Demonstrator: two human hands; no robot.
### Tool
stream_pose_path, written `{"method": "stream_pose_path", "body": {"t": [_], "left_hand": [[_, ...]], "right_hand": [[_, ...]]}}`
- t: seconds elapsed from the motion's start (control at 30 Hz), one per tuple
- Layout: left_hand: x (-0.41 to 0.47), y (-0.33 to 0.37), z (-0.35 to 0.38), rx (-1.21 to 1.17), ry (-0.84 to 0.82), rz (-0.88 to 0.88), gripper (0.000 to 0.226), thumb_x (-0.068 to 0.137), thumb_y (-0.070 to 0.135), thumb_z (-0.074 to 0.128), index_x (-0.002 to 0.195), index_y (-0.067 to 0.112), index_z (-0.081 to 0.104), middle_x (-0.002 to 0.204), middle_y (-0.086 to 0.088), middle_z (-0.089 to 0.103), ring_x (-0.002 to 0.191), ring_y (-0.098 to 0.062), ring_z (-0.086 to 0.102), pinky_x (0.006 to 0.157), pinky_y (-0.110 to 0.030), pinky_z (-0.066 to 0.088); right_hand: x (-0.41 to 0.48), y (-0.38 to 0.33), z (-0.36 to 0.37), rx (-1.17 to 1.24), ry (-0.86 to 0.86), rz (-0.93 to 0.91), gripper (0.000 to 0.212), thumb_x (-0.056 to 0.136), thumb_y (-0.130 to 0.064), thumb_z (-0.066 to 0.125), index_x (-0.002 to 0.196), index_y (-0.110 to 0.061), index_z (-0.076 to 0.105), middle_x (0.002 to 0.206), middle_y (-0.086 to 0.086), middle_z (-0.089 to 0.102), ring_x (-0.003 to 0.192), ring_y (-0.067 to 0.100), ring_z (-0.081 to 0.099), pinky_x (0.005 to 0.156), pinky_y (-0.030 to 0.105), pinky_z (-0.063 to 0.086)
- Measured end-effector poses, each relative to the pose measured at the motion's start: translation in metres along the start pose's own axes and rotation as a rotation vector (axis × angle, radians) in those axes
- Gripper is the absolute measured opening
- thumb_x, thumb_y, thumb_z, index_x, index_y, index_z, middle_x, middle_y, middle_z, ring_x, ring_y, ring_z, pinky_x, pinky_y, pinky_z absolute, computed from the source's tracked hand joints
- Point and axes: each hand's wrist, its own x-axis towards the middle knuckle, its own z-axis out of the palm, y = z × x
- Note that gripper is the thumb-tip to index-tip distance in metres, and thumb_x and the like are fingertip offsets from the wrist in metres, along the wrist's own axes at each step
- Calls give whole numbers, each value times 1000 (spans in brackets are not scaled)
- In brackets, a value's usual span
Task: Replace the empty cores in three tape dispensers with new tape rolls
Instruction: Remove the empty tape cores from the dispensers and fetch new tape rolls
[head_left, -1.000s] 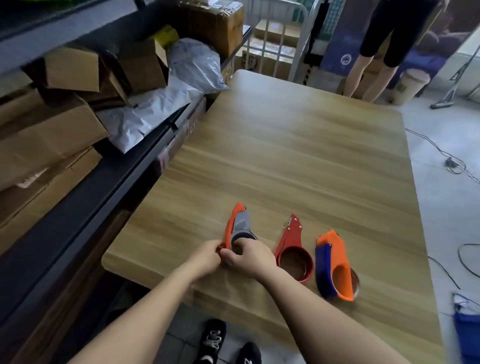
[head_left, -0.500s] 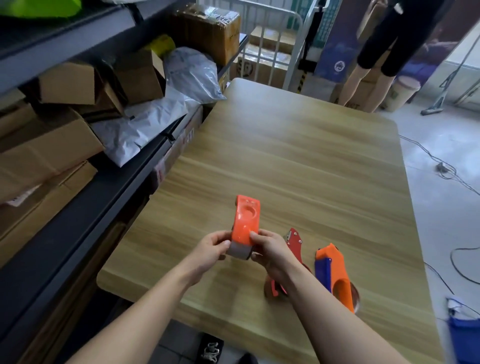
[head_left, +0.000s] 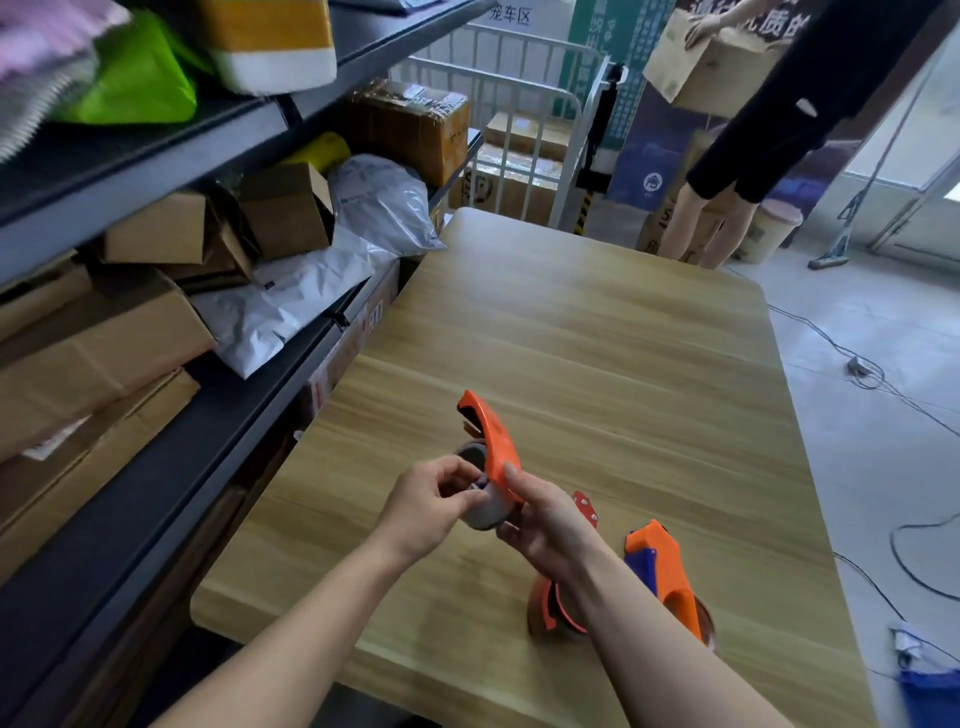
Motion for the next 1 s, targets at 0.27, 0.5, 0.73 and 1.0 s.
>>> {"method": "stream_pose_path", "body": {"t": [0.27, 0.5, 0.73, 1.0], "left_hand": [[5, 10, -7, -21, -102, -46, 20, 70, -7, 75, 78, 9, 65, 67, -1, 61, 59, -5, 50, 60, -17, 43], [5, 9, -16, 21, -145, -70, 25, 69, -7, 77, 77, 13, 66, 71, -4, 59, 64, -10, 51, 65, -22, 45], [14, 20, -29, 267, -167, 69, 35, 60, 9, 86, 66, 37, 67, 86, 5, 57, 82, -2, 51, 79, -12, 39], [20, 37, -34, 288, -306, -24, 82, 59, 12, 88, 126, 29, 44, 131, 9, 43, 122, -9, 44, 92, -24, 46]], "right_hand": [[2, -9, 0, -239, 70, -42, 27, 75, -20, 75, 98, -10, 64, 70, 0, 70, 62, 16, 65, 56, 25, 48], [3, -11, 1, -156, 118, -2, 27, 79, -10, 62, 104, -10, 53, 77, 5, 64, 59, 16, 62, 58, 28, 46], [-2, -15, -4, -184, -2, -32, 34, 71, -11, 58, 106, -10, 61, 80, 8, 70, 64, 21, 66, 62, 31, 53], [-4, -16, -9, -201, -26, -58, 38, 59, -12, 59, 97, -11, 61, 76, 5, 70, 59, 16, 65, 56, 26, 52]]}}
